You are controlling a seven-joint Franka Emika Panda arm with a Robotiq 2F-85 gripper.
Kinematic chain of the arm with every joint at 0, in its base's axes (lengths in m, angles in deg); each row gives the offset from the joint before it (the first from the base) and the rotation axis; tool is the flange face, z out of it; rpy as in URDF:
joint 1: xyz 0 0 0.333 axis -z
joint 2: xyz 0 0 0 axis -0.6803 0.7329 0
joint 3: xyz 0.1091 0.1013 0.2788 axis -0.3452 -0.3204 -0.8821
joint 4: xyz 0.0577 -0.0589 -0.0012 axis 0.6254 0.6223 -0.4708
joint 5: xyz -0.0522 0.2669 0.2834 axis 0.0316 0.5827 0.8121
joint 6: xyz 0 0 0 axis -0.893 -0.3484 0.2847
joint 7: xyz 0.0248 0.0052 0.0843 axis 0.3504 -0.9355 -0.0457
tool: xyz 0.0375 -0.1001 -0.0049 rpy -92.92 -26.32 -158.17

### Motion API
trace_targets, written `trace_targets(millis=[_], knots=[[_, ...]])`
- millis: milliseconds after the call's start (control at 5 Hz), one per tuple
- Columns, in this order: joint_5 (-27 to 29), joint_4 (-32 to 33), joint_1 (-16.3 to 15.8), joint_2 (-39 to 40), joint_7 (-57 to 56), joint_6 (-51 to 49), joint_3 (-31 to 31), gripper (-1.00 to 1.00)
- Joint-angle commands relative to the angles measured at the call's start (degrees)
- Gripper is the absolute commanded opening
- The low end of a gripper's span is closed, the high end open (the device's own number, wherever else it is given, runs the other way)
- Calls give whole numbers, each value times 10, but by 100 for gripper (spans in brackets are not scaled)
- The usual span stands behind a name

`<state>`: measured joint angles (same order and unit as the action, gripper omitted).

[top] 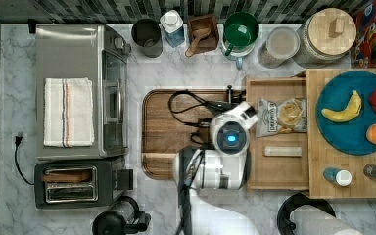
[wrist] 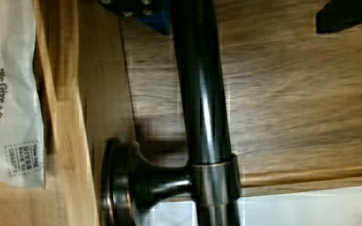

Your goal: Open the drawer.

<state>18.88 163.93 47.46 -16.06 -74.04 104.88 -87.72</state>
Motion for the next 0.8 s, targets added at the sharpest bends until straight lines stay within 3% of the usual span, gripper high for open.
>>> trace_targets(millis=[200,800], knots=[[18,21,-50,-15,40,25,-43,100],[34,18,-67,-40,55,5,-28,100]])
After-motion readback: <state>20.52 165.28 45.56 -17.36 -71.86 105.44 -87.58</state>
